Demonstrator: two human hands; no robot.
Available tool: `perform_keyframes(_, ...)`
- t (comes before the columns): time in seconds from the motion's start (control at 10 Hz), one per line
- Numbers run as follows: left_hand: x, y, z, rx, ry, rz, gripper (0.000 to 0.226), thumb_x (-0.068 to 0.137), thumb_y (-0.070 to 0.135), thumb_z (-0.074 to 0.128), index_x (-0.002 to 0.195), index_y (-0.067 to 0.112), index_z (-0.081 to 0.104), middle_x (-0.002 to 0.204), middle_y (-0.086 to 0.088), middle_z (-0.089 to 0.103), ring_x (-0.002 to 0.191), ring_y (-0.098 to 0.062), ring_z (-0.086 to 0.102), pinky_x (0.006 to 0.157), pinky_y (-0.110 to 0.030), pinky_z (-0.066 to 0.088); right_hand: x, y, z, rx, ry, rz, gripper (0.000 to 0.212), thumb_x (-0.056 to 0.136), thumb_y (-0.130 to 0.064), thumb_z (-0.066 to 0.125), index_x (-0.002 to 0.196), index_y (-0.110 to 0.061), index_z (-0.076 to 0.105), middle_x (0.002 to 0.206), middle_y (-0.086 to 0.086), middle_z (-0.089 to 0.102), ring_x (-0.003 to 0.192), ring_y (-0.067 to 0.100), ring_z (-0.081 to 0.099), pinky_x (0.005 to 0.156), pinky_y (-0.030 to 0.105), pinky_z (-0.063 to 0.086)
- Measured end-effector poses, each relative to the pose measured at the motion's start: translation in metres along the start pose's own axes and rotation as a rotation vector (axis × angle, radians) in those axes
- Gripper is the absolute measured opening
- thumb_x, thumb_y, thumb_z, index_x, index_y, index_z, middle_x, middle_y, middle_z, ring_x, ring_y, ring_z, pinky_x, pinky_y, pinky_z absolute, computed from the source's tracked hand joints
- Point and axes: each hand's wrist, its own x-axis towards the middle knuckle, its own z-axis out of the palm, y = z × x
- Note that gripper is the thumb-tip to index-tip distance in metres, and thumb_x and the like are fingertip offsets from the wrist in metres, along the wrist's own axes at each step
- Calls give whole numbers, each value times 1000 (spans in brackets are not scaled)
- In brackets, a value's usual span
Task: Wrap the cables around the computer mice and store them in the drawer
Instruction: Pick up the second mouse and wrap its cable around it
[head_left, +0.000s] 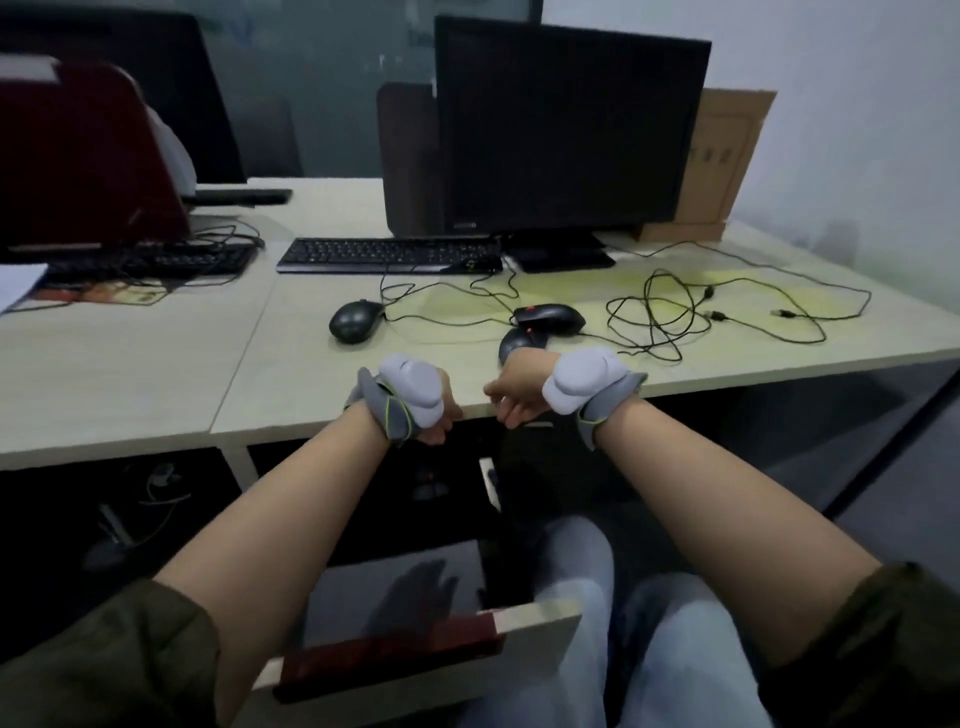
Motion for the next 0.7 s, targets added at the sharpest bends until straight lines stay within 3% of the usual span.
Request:
perform_keyframes(0.1, 10, 53, -31, 24, 103, 123, 33, 91, 22, 51, 61, 10, 53, 59, -1, 58, 56, -18, 56, 70, -31, 49, -13, 8, -49, 38, 63, 16, 23, 95, -17, 45, 88, -1, 60, 89, 18, 64, 57, 20, 54, 54, 22, 41)
perform_keyframes(0.2, 27, 91, -48, 199, 202, 217, 26, 94, 24, 46, 75, 8, 53, 76, -6, 56, 71, -21, 50, 67, -27, 41, -22, 23, -90, 104, 147, 46, 31, 95, -15, 46, 110, 9, 59, 103, 23, 68, 59, 21, 57, 56, 22, 47)
perform_keyframes(0.3, 47, 131, -62, 215, 229, 348, 21, 93, 28, 51, 92, 9, 60, 93, -11, 60, 84, -26, 56, 67, -29, 41, -15, 41, -129, 227, 232, 80, 33, 95, -10, 45, 116, 14, 54, 79, 21, 62, 40, 14, 55, 39, 17, 44)
perform_keyframes(0.4, 85, 162, -62, 253, 226, 449, 39, 91, 32, 53, 122, 8, 56, 124, -11, 59, 111, -28, 57, 88, -33, 45, 2, 62, -165, 215, 337, 74, 29, 94, -10, 46, 110, 10, 58, 85, 17, 64, 52, 16, 57, 49, 19, 47)
perform_keyframes(0.5, 115, 175, -52, 445, 173, 435, 59, 87, 43, 57, 135, 11, 44, 140, -10, 47, 126, -28, 46, 103, -34, 39, 13, 77, -177, 258, 338, 7, 27, 95, -13, 46, 109, 7, 59, 84, 14, 65, 59, 15, 58, 51, 16, 48)
perform_keyframes(0.6, 135, 183, -38, 639, 7, 320, 80, 83, 53, 57, 143, 9, 28, 149, -11, 35, 135, -29, 35, 109, -37, 33, 23, 84, -179, 280, 330, -48, 26, 95, -15, 47, 109, 4, 60, 80, 9, 65, 60, 12, 59, 54, 15, 50)
perform_keyframes(0.7, 150, 192, -28, 700, -45, 319, 66, 82, 54, 58, 128, 7, 48, 126, -8, 55, 113, -24, 53, 93, -32, 43, 33, 95, -183, 292, 335, -80, 26, 95, -17, 48, 109, 1, 60, 86, 10, 67, 64, 12, 61, 63, 19, 51)
